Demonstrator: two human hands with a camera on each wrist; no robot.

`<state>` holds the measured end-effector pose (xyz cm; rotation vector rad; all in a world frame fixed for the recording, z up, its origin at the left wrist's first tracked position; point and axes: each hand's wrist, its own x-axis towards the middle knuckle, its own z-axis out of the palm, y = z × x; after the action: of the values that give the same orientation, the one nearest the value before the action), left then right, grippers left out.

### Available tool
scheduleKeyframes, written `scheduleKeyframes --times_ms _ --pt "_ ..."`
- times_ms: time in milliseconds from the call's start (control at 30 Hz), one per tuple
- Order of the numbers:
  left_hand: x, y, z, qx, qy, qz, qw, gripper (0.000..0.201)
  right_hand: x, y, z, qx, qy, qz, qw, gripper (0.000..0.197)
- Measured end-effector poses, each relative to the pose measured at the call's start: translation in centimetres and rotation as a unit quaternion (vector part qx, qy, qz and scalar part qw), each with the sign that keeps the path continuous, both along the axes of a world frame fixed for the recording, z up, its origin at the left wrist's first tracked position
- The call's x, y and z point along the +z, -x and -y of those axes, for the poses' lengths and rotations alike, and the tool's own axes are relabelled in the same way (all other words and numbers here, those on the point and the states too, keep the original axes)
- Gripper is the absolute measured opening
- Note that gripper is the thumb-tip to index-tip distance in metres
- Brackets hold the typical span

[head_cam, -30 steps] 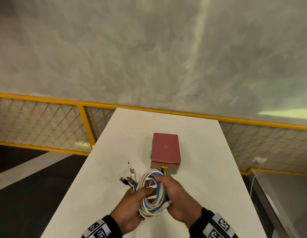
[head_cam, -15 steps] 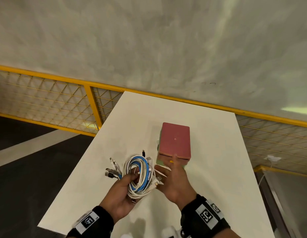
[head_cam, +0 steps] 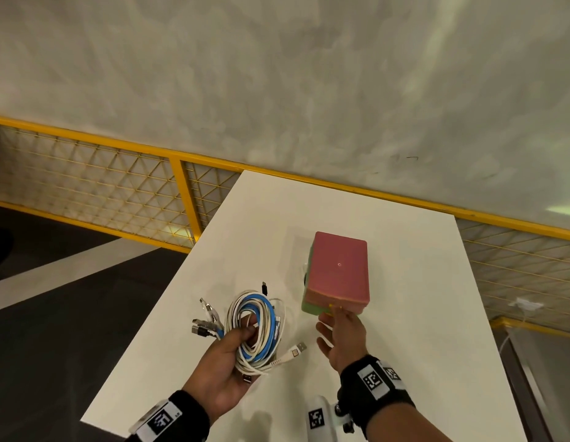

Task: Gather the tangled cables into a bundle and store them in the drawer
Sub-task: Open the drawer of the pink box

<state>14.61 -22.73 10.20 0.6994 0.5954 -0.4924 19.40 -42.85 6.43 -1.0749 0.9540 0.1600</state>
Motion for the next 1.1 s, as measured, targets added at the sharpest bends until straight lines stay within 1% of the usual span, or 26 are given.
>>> scheduleKeyframes --times_ms 100,233,433,600,667,800,900,1100 --pt "-0.1 0.0 0.2 -0.003 -0.002 0.003 1.000 0.036 0.0 0.5 0.2 -0.013 -0.008 -0.010 1.000 0.018" --pt "0.2 0.2 0.5 -0.010 0.002 0.016 1.000 0.033 0.3 0.4 0.3 -0.034 -0.021 -0.005 0.999 0.021" --pt "0.2 0.4 0.7 -0.018 -0.002 0.027 0.999 0.035 0.8 0.1 0.4 -0.038 -0.037 -0.002 0.999 0.016" --pt "0.0 0.3 0.8 -0.018 -0.010 0.033 0.999 0.038 0.9 0.3 1.0 -0.016 -0.040 -0.015 0.999 0.013" --pt "-0.2 0.1 0.9 -0.017 -0.012 0.036 0.999 0.036 0.8 1.0 1.1 -0.013 -0.042 -0.023 0.999 0.009" --pt "0.0 -0.1 1.2 -0.024 -0.008 0.055 0.998 0.025 -0.1 3.9 0.6 -0.003 -0.065 -0.050 0.997 0.006" --pt "-0.1 -0.2 1.5 -0.027 -0.010 0.060 0.998 0.028 -0.2 5.6 0.5 0.013 -0.071 -0.058 0.996 0.009" --pt "-0.3 0.0 1.7 -0.036 -0.011 0.070 0.997 0.029 -0.2 7.2 0.5 0.034 -0.065 -0.066 0.995 0.010"
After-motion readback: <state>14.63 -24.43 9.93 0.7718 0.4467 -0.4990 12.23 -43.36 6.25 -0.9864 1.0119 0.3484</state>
